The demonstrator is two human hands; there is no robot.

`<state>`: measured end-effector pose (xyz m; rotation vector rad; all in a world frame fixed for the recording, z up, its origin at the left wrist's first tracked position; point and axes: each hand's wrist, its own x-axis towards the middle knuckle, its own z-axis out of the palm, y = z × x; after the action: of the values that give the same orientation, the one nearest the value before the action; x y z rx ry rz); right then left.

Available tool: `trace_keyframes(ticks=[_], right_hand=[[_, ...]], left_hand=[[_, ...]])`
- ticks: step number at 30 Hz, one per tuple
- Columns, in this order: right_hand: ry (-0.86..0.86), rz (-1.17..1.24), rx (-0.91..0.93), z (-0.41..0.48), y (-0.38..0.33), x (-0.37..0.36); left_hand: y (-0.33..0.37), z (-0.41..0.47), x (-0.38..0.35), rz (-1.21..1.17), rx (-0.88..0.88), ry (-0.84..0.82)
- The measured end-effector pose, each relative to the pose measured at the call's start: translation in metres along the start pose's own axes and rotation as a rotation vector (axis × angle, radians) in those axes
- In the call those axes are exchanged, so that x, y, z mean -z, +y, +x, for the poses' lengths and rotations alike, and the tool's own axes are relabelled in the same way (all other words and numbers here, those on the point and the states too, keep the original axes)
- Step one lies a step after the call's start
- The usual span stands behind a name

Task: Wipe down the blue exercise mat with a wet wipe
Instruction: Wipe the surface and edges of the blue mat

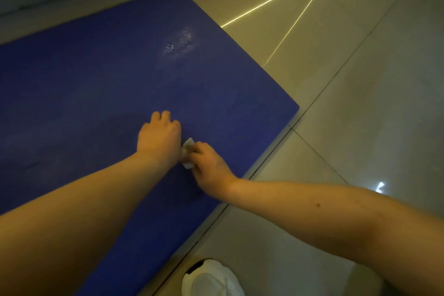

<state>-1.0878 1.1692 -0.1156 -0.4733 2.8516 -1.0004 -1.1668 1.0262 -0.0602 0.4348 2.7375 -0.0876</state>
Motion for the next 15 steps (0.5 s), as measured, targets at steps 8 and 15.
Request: trace_keyframes(ticks=[8, 15], right_hand=[[-0.096, -0.072, 0.159, -0.010, 0.009, 0.000], [-0.025, -0.031, 0.037, 0.013, 0.007, 0.000]], left_hand=[[-0.008, 0.009, -0.007, -0.031, 0.032, -0.052], [-0.011, 0.014, -0.011, -0.046, 0.025, -0.041]])
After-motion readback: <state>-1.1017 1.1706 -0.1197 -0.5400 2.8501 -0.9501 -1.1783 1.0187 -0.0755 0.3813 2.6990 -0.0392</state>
